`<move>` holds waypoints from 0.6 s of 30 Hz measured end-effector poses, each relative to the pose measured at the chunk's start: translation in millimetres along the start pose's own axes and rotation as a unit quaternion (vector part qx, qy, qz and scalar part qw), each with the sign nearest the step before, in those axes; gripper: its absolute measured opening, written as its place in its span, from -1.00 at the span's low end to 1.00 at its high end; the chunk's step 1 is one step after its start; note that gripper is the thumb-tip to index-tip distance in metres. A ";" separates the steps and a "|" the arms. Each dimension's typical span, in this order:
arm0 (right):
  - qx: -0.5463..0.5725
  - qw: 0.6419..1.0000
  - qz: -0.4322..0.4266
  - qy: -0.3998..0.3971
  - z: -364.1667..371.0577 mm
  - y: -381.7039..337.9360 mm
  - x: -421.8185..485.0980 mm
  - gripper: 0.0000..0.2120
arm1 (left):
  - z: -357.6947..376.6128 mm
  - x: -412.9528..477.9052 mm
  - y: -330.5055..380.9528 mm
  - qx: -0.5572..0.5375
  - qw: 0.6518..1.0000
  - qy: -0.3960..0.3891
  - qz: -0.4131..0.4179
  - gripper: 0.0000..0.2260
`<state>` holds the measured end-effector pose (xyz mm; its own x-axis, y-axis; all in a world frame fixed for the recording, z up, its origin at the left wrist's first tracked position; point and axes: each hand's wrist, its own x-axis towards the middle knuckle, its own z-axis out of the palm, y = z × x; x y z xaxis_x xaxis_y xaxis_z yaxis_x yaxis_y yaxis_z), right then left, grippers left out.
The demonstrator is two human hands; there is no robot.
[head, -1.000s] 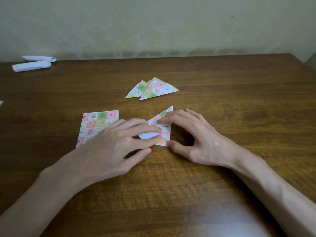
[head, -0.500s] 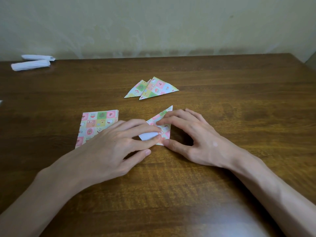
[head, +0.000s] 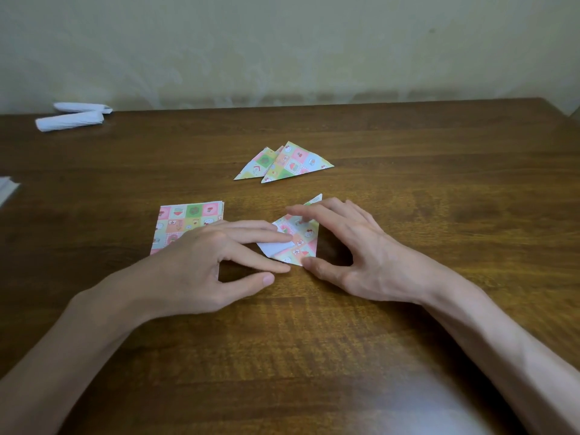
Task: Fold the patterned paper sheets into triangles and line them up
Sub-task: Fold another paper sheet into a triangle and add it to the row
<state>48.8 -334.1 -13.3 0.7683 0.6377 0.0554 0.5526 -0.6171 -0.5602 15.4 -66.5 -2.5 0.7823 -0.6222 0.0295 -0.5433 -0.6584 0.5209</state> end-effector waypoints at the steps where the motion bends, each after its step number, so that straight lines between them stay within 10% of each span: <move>1: -0.001 1.000 0.000 0.002 0.3 0.4 0.0 -0.38 | -0.1 -0.1 0.9 0.005 1.000 0.000 0.003 -0.68; 18: 0.008 1.000 0.003 0.003 2.1 1.6 0.6 -0.35 | 4.8 -1.2 2.4 0.114 0.993 0.025 0.017 -0.68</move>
<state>49.5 -333.8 -15.9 0.7733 0.6315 0.0574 0.5432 -0.6130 -0.5737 11.7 -69.4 -5.4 0.7735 -0.6275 0.0889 -0.6200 -0.7201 0.3116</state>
